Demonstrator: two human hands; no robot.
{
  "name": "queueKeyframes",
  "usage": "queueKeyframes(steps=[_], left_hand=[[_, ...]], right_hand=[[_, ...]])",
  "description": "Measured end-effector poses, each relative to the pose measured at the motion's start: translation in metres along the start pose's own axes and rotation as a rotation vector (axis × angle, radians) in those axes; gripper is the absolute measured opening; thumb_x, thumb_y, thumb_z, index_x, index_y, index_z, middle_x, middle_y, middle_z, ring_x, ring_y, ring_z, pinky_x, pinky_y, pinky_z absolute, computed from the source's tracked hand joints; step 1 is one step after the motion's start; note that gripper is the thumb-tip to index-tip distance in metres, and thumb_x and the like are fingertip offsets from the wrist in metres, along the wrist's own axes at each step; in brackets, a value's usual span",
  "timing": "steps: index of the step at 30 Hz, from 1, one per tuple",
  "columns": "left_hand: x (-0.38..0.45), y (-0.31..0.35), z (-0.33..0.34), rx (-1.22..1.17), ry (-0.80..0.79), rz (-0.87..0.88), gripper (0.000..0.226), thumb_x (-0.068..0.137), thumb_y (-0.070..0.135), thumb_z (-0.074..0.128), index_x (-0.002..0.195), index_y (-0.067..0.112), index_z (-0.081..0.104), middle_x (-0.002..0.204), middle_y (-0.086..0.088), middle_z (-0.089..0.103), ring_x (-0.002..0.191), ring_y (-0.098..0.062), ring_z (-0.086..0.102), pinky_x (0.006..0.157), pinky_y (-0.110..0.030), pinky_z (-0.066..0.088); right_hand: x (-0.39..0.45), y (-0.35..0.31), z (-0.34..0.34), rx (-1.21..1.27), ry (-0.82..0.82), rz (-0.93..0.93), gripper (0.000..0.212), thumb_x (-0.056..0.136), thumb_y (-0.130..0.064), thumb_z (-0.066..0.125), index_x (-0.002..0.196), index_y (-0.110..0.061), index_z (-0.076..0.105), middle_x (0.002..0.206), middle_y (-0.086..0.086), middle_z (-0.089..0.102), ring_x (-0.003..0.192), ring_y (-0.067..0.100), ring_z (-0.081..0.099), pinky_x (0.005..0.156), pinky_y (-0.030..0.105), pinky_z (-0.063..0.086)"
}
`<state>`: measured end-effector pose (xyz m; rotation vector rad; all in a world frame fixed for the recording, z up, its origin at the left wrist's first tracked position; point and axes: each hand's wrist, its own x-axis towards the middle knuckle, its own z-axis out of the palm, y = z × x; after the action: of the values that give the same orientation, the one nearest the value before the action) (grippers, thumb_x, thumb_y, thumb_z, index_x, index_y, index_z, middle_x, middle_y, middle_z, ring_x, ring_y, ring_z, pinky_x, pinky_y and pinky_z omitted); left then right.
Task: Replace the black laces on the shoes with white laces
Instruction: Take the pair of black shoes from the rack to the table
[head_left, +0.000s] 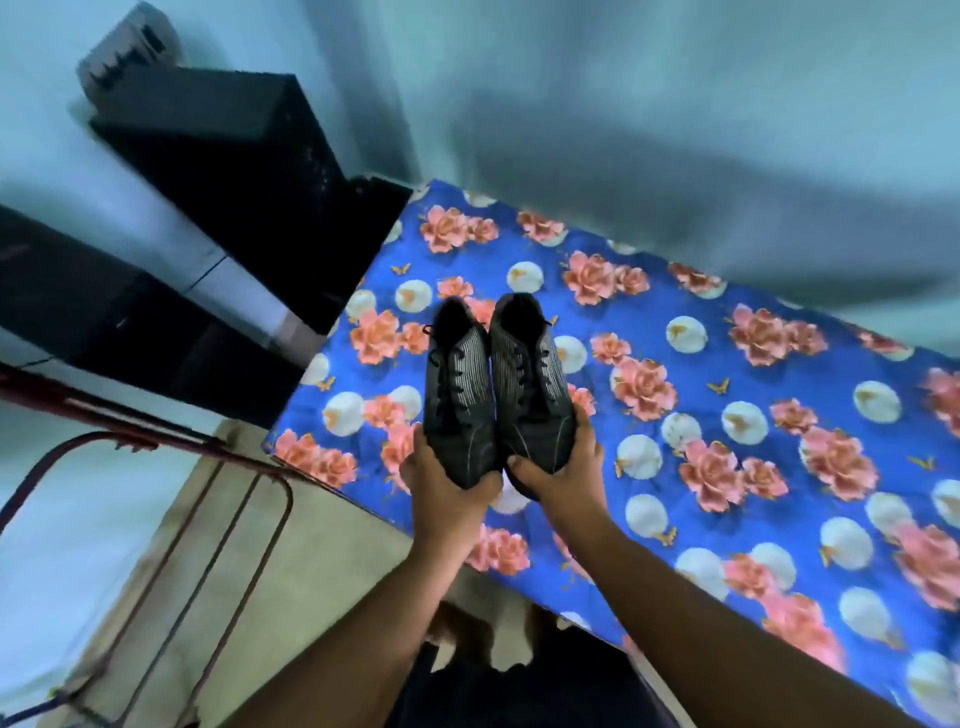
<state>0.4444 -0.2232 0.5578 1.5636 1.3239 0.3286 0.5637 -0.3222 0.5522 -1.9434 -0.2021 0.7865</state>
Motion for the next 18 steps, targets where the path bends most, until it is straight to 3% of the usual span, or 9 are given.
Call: queueKeyframes(steps=[4,7,10,14,18], left_hand=[[0.013,0.032,0.065,0.068,-0.145,0.121,0.098,0.066,0.024,0.086,0.151,0.017,0.037,0.122,0.0,0.051,0.111,-0.005,0.048,0.082,-0.01,0.042],[0.019,0.047,0.105,0.155,-0.231,0.185,0.107,0.063,0.036,0.08,0.156,0.02,0.029,0.129,-0.003,0.043,0.116,-0.004,0.037,0.091,-0.016,0.036],[0.017,0.05,0.138,0.22,-0.304,0.181,0.112,0.062,0.04,0.079,0.158,0.024,0.025,0.139,-0.009,0.039,0.127,-0.012,0.038,0.104,-0.021,0.037],[0.007,0.047,0.157,0.334,-0.386,0.184,0.119,0.072,0.029,0.087,0.162,0.016,0.011,0.151,-0.012,0.024,0.137,-0.016,0.032,0.103,-0.018,0.029],[0.003,0.037,0.163,0.437,-0.405,0.188,0.121,0.076,0.033,0.088,0.163,0.014,0.006,0.155,-0.013,0.023,0.136,-0.011,0.03,0.099,-0.021,0.03]], right_hand=[[0.034,0.024,-0.051,0.088,0.12,0.048,0.108,0.058,-0.044,0.088,0.15,-0.044,0.032,0.13,0.003,0.052,0.114,0.014,0.057,0.098,0.046,0.054],[0.049,0.04,-0.085,0.123,0.202,0.086,0.109,0.064,-0.037,0.091,0.153,-0.039,0.029,0.137,0.002,0.046,0.115,0.016,0.053,0.098,0.04,0.049],[0.052,0.056,-0.114,0.105,0.253,0.14,0.105,0.074,-0.021,0.088,0.157,-0.03,0.023,0.138,0.001,0.035,0.109,0.01,0.038,0.092,0.028,0.037],[0.05,0.078,-0.133,0.078,0.218,0.177,0.111,0.073,-0.025,0.089,0.158,-0.03,0.019,0.145,0.0,0.031,0.128,0.013,0.035,0.105,0.04,0.039],[0.049,0.09,-0.142,0.031,0.13,0.188,0.114,0.073,-0.032,0.09,0.159,-0.032,0.014,0.15,0.001,0.026,0.137,0.021,0.035,0.101,0.038,0.039]])
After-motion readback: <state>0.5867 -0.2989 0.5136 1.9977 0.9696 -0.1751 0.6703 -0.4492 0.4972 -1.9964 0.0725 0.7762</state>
